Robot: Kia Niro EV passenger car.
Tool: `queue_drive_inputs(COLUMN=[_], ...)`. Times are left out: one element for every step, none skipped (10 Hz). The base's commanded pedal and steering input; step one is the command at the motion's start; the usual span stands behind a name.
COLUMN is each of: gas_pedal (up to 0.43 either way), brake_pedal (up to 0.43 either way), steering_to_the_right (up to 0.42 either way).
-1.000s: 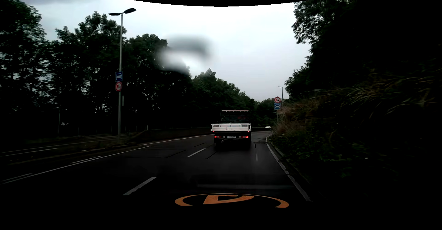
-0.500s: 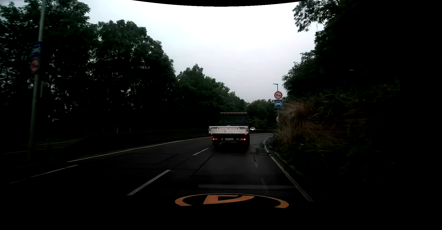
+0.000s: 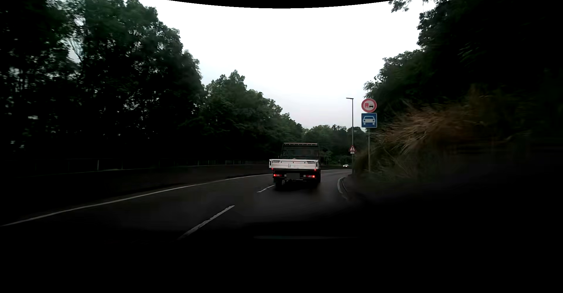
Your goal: Follow the waypoints while adhering to traffic rules and regulations
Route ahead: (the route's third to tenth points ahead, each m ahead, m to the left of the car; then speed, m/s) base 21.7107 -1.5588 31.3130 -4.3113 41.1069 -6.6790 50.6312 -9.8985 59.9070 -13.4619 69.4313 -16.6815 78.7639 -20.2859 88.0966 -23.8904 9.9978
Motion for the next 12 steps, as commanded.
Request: queue_drive_inputs(gas_pedal=[0.067,0.059,0.028,0.020,0.020,0.028,0.028,0.028,0.028,0.039,0.039,0.047], brake_pedal=[0.000,0.000,0.000,0.000,0.000,0.000,0.000,0.000,0.000,0.000,0.000,0.000], steering_to_the_right=[0.054,0.054,0.052,0.048,0.047,0.046,0.048,0.049,0.051,0.054,0.053,0.050])
